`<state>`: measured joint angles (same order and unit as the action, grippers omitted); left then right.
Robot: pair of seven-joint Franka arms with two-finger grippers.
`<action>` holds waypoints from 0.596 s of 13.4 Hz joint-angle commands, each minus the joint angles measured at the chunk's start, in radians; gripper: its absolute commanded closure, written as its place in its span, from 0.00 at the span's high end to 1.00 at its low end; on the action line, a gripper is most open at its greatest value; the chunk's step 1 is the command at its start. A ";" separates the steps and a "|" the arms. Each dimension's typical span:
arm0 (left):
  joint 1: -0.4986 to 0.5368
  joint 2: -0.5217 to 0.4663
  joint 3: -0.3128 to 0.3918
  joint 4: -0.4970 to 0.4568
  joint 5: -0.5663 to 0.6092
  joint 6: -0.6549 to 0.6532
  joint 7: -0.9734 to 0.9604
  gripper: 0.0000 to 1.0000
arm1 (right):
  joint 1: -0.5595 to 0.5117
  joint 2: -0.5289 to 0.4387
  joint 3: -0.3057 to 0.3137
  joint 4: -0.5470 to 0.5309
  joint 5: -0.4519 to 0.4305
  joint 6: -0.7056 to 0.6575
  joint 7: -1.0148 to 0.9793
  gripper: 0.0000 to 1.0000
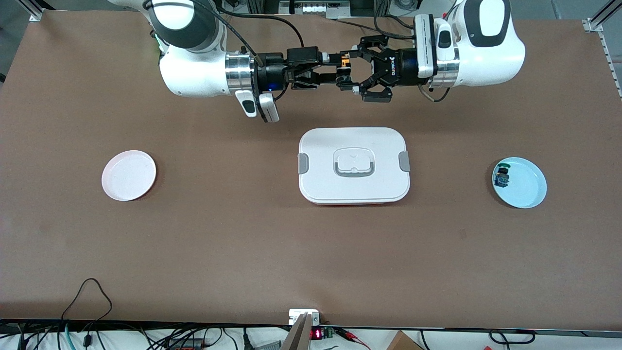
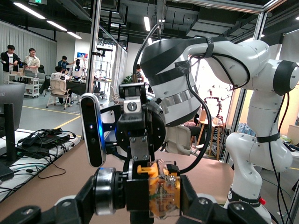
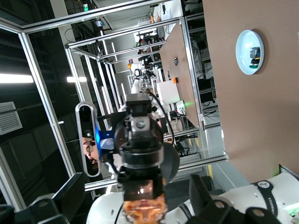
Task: Transfer orange switch to right arm and place
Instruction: 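Close the right gripper on the switch and open the left gripper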
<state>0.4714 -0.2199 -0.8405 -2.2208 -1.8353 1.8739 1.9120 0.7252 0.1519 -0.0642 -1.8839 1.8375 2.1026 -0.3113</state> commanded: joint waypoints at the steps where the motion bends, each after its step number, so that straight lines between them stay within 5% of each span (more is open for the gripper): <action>1: 0.010 -0.035 0.000 -0.011 -0.021 -0.002 0.002 0.00 | 0.011 -0.009 0.017 -0.006 0.052 0.036 -0.031 0.98; 5: 0.010 -0.035 0.000 -0.010 -0.022 -0.002 0.001 0.00 | 0.014 -0.008 0.018 -0.006 0.092 0.036 -0.037 0.96; 8: 0.010 -0.035 0.000 -0.010 -0.022 -0.002 0.001 0.00 | 0.014 -0.008 0.018 -0.008 0.091 0.034 -0.051 0.84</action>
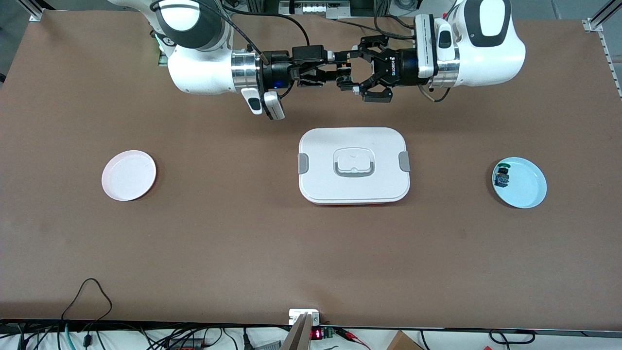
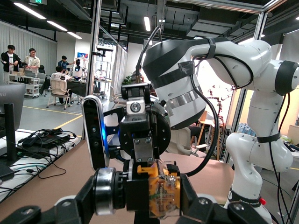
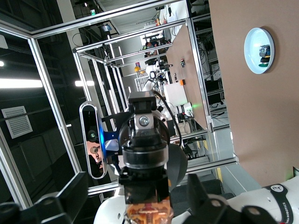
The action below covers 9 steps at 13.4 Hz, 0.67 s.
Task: Transfer orange switch to right arm and place
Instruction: 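Close the right gripper on the switch and open the left gripper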
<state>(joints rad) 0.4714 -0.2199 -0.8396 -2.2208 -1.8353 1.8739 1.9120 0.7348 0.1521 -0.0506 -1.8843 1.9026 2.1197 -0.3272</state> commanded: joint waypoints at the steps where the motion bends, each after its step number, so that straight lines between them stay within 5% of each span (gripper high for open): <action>1: 0.010 -0.035 -0.001 -0.008 -0.022 -0.002 0.001 0.00 | 0.005 -0.009 0.005 -0.012 0.024 0.017 -0.059 0.70; 2: 0.010 -0.035 -0.001 -0.008 -0.022 -0.002 0.001 0.00 | 0.005 -0.009 0.006 -0.016 0.023 0.017 -0.087 0.46; 4: 0.012 -0.035 -0.001 -0.007 -0.022 -0.002 0.001 0.00 | 0.005 -0.011 0.006 -0.024 0.023 0.014 -0.093 0.22; 9: 0.012 -0.035 0.000 -0.005 -0.022 -0.002 0.001 0.01 | 0.002 -0.019 0.005 -0.022 0.023 0.014 -0.147 0.09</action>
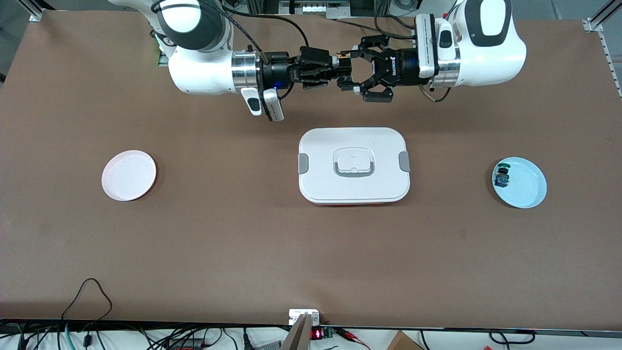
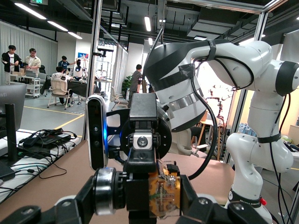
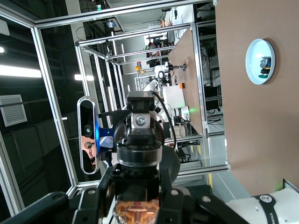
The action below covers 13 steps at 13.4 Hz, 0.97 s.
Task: Transfer orange switch to right arm and place
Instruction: 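Close the right gripper on the switch and open the left gripper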
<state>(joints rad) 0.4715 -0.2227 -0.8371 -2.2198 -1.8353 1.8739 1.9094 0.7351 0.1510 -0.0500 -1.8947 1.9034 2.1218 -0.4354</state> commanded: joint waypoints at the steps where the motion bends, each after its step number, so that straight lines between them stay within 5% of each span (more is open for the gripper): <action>1: 0.012 -0.032 -0.002 -0.006 -0.022 -0.002 0.002 0.04 | 0.003 -0.016 0.006 -0.012 0.022 0.013 -0.043 0.09; 5: 0.012 -0.030 0.000 -0.004 -0.022 -0.002 -0.010 0.20 | 0.003 -0.015 0.004 -0.014 0.022 0.015 -0.045 0.09; 6: 0.012 -0.030 -0.002 -0.004 -0.022 -0.002 -0.010 0.36 | 0.003 -0.015 0.004 -0.014 0.022 0.015 -0.045 0.09; 7: 0.012 -0.027 0.000 -0.004 -0.022 -0.004 -0.016 0.99 | 0.003 -0.015 0.004 -0.014 0.022 0.015 -0.045 0.08; 13: 0.065 -0.015 0.023 -0.001 -0.001 -0.073 -0.046 1.00 | -0.006 -0.015 0.004 -0.014 0.019 0.013 -0.046 0.00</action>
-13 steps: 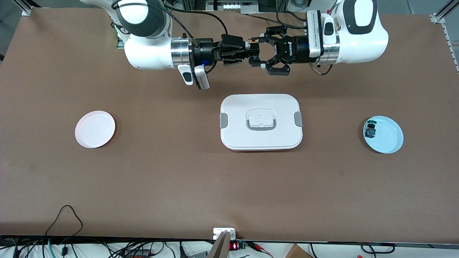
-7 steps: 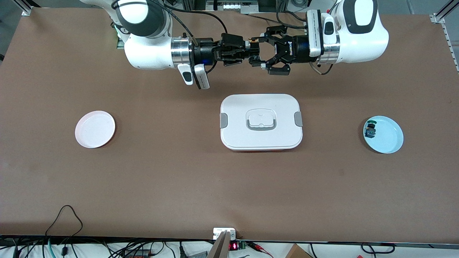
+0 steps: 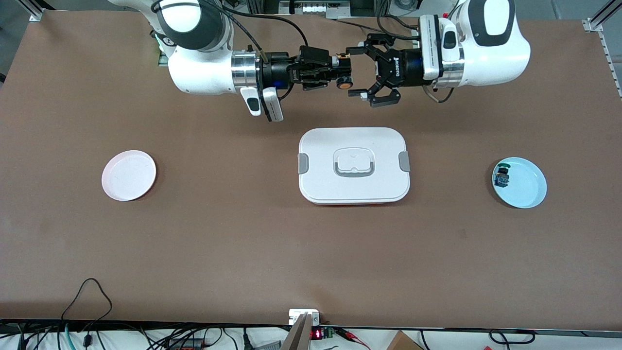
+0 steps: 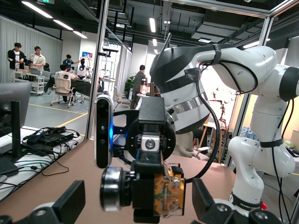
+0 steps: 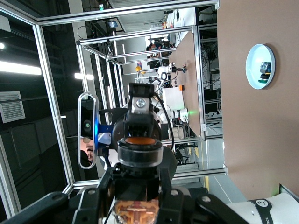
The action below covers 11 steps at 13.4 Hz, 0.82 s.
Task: Transfer orange switch to right arm and place
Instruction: 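Carry the switch with the right gripper while the left gripper withdraws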
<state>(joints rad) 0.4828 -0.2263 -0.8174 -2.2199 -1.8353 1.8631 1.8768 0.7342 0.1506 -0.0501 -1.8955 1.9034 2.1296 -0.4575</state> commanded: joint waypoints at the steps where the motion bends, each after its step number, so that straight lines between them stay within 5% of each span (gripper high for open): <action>1: 0.113 0.002 0.003 0.000 0.043 -0.117 -0.013 1.00 | -0.009 -0.014 0.003 -0.013 0.019 0.006 -0.024 0.00; 5: 0.365 0.113 0.001 0.118 0.300 -0.356 -0.008 1.00 | -0.044 -0.016 0.003 -0.011 0.003 -0.005 -0.026 0.00; 11: 0.494 0.323 0.001 0.267 0.565 -0.530 -0.008 1.00 | -0.191 -0.014 0.003 -0.028 -0.109 -0.135 -0.024 0.00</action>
<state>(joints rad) 0.9609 0.0232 -0.7970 -2.0140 -1.3236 1.3679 1.8737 0.5948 0.1508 -0.0574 -1.9006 1.8145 2.0444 -0.4717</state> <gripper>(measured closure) 0.000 0.577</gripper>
